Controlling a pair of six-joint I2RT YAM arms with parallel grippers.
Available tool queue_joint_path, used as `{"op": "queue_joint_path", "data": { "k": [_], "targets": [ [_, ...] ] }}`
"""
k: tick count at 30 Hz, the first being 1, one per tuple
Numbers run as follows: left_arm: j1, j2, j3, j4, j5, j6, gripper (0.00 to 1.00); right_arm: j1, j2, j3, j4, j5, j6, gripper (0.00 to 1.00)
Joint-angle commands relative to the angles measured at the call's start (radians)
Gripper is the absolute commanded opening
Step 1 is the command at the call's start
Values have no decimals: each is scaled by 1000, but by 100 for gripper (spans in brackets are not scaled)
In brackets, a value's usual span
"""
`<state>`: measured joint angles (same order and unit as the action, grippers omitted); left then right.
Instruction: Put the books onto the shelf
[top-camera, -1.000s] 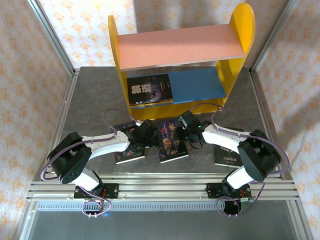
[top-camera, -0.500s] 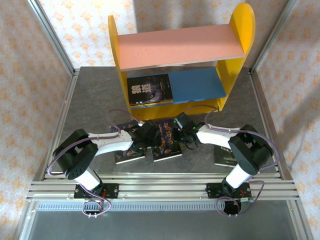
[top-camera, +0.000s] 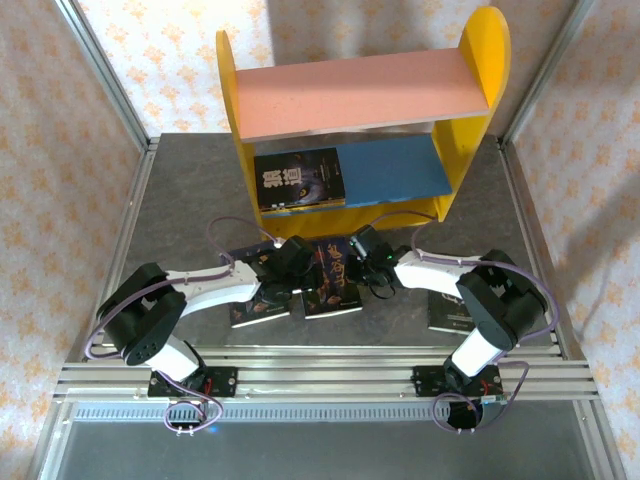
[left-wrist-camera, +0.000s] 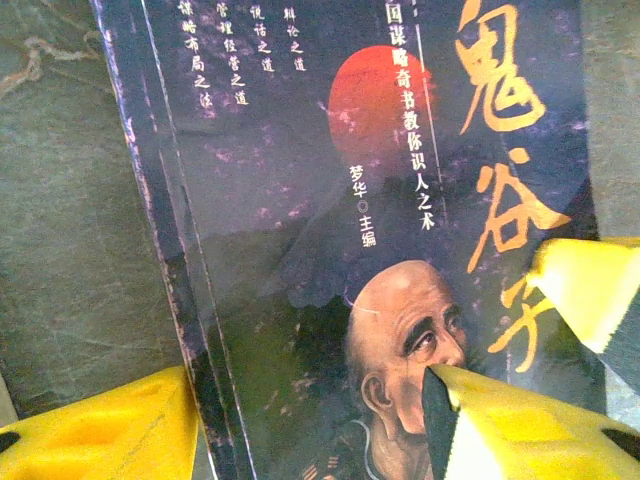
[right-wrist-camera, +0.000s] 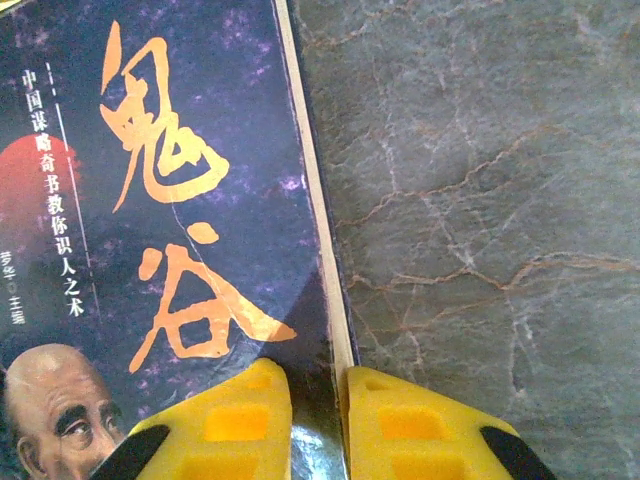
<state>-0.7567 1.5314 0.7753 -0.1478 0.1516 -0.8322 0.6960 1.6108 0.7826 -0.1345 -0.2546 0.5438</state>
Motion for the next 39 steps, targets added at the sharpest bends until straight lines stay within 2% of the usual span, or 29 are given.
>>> {"op": "queue_joint_path", "data": {
  "k": [1,11,23,31,39],
  "targets": [
    [-21,-46,42,198,148,27,57,40,56,-40,52,-63,41,15],
    [-21,-87,-29,287,147,-13,57,42,64,-37,85,-115,40,15],
    [-21,-159,-15,146,73,26,56,77,53,-19,135,-150,64,14],
    [-20,-263,-39,32,-23,62,57,102,56,-7,146,-159,71,14],
    [-20,-332,-69,-92,-89,57,57,161,83,50,146,-153,73,15]
  ]
}}
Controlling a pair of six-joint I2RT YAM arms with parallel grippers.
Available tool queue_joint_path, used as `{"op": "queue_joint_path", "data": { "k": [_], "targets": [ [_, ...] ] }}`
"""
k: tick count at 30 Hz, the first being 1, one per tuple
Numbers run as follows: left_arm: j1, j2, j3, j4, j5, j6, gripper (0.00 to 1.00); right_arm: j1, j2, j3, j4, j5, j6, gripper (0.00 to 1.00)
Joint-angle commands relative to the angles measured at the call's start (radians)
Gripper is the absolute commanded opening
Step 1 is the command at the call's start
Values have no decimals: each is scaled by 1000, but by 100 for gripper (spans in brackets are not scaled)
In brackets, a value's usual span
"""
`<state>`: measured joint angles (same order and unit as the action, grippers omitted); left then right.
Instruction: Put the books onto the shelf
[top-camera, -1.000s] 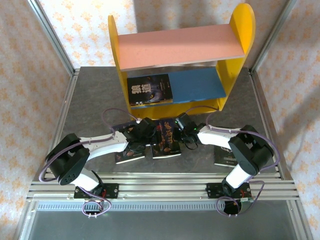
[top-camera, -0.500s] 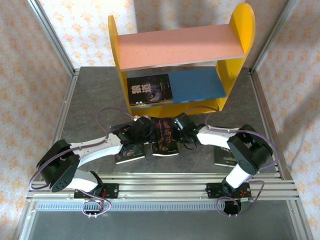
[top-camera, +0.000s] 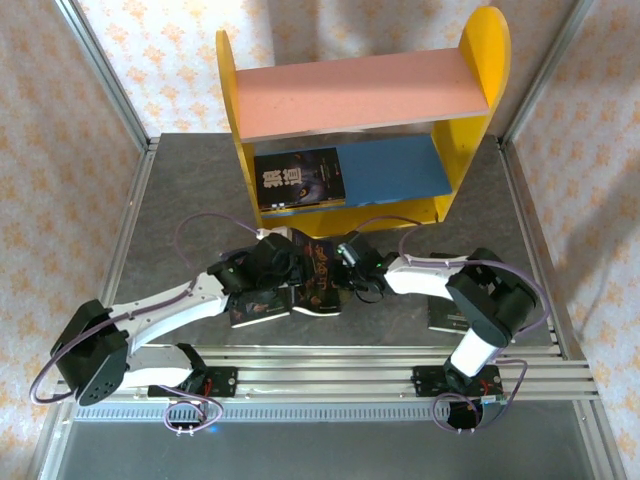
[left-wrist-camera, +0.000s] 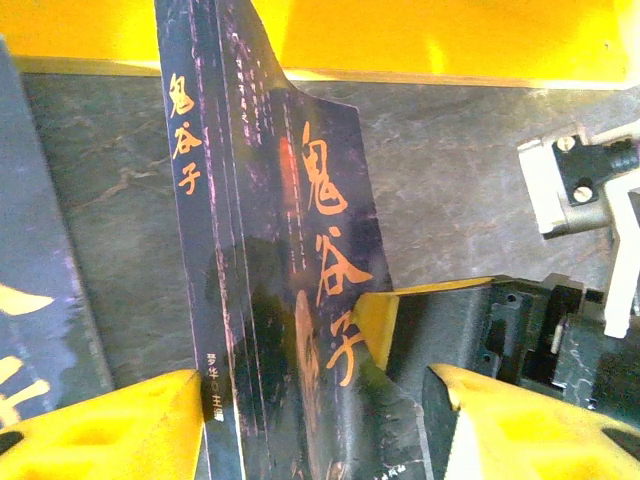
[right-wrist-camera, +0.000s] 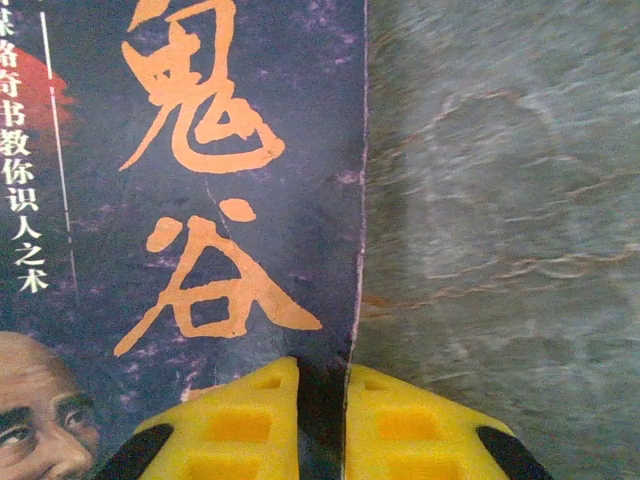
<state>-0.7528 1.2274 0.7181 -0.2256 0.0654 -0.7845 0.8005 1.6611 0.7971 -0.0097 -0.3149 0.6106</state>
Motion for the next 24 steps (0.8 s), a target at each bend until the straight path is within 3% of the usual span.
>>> {"op": "queue_joint_path", "data": {
  "k": [1,10,13,17,24],
  "targets": [
    [-24,-39,-20,-30,-12,5,57,65,40,42,24,-94,8,15],
    [-23,-113,-63,-227,-179,-54,57,91,95,81,28,-96,12,17],
    [-18,-118,-67,-279,-230,-62,59,91,88,85,5,-76,4,23],
    [-1,-130,-67,-300,-242,-50,63,91,70,89,-30,-44,-11,35],
    [90,-132,-86,-310,-173,-1,65,91,81,125,-59,-45,-38,47]
  ]
}}
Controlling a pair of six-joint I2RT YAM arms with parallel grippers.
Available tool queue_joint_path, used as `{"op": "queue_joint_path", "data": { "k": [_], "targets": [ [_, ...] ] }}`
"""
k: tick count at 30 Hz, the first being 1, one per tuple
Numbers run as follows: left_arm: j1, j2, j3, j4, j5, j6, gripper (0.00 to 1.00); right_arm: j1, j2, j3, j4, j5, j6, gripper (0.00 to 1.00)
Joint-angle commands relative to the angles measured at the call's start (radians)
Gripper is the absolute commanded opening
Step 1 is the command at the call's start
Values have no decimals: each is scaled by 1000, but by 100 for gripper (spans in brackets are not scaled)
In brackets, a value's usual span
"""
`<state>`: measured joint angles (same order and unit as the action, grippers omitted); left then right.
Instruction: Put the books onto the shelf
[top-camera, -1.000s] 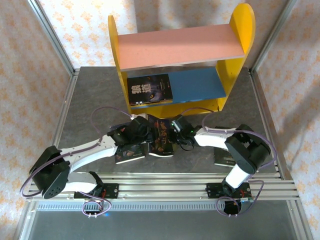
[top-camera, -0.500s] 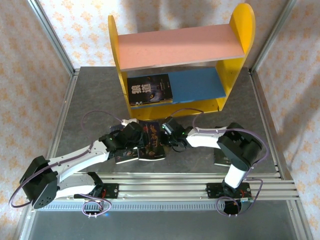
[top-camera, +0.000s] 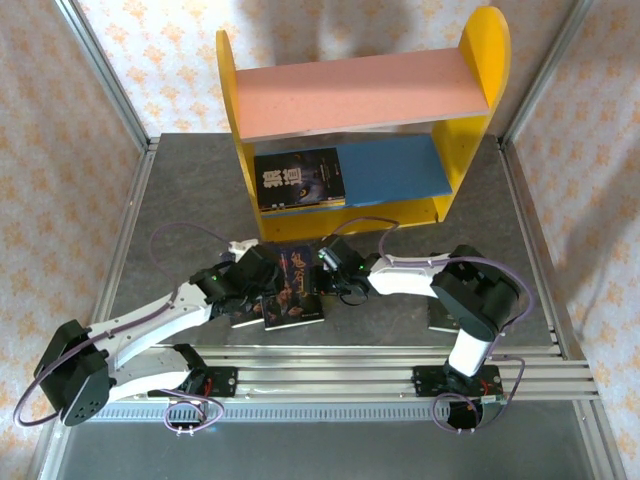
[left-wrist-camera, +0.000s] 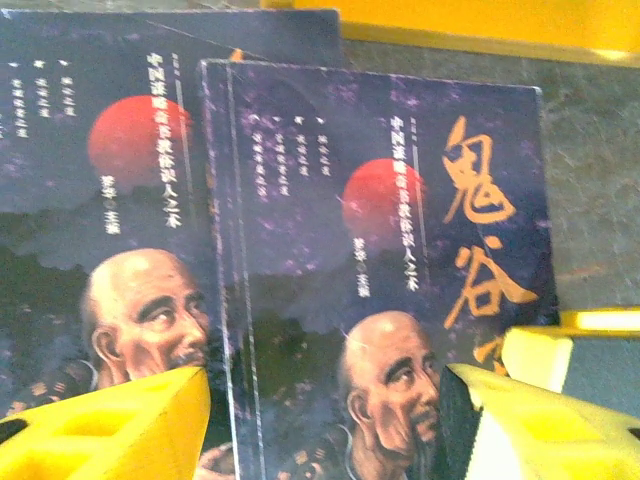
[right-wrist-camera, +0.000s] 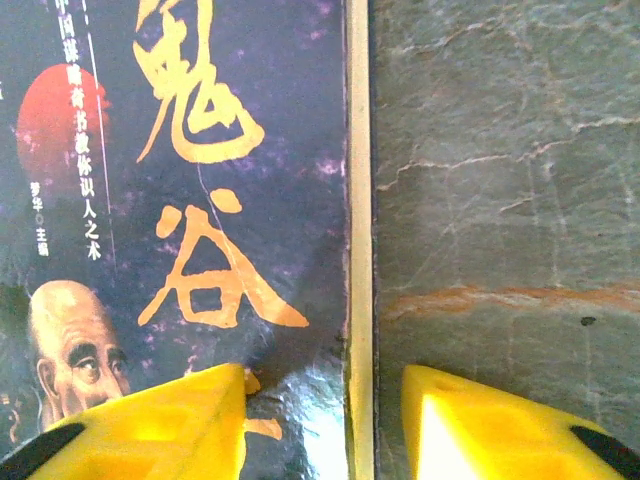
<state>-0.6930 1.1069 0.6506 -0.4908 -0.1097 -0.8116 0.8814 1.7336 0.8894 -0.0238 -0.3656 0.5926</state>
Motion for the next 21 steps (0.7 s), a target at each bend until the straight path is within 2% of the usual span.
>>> {"op": "queue_joint_path", "data": {
  "k": [1,15,17,21],
  "targets": [
    [41,-12,-24,-41,12,30,65,10,12,38,-45,5,-22,48],
    [86,45,-82,100,150,57,65,11,63,100,-40,-39,-34,49],
    [85,60,-80,123,175,63,65,11,76,94,-37,-40,-31,45],
    [85,93,-68,125,188,70,64,13,101,63,-7,-38,-9,28]
  ]
}}
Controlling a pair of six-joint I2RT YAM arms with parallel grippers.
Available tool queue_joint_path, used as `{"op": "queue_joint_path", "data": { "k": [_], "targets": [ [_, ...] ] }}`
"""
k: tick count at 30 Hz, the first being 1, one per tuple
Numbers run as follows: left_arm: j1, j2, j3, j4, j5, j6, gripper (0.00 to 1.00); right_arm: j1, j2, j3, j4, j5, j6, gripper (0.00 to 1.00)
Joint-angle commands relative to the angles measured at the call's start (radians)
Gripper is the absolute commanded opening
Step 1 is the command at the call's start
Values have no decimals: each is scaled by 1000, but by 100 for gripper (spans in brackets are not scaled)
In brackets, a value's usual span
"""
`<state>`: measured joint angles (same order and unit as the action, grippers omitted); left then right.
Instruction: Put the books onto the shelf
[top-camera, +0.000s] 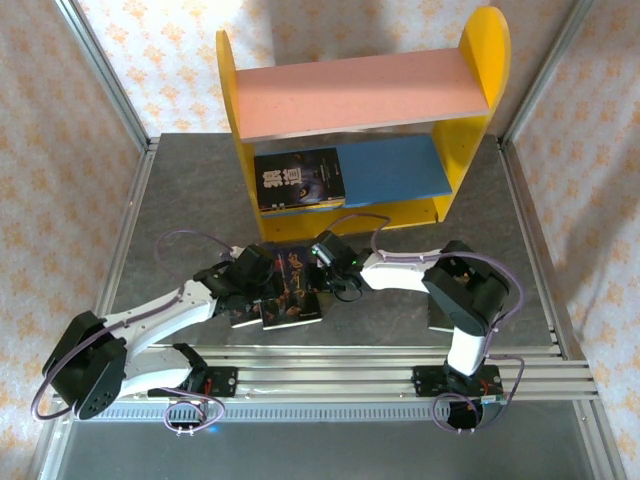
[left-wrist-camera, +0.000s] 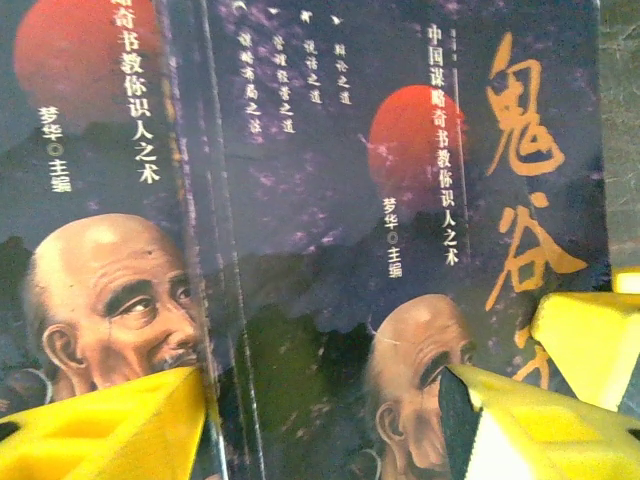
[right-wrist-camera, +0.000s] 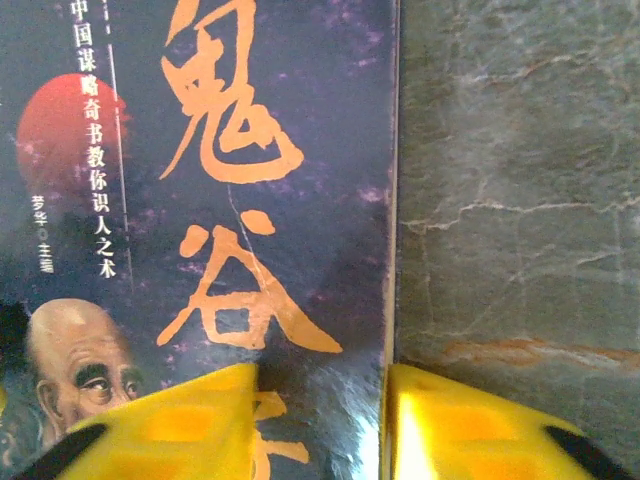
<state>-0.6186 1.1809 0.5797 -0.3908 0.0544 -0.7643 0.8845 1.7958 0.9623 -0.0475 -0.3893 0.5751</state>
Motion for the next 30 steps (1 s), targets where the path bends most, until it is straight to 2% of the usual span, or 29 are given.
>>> {"op": "queue_joint_path", "data": {
  "k": [1,6,10,14,19,24,30],
  "targets": [
    [11,27,6,22,23,25,64,10,41,-18,28,-17,16,26],
    [11,48,16,19,24,31,64,9,39,-56,59,-10,38,20],
    [11,38,21,42,51,41,62,10,41,-50,45,-7,31,20],
    [11,-16,11,104,118,58,54,11,30,-33,-3,24,12,25],
    [11,-108,-27,220,221,62,53,10,28,3,-47,37,-24,27],
    [11,-136,-17,186,204,65,53,10,39,19,-42,17,-24,27],
    [11,-69,14,123,164,74,53,9,40,24,-48,19,-28,28]
  ]
}}
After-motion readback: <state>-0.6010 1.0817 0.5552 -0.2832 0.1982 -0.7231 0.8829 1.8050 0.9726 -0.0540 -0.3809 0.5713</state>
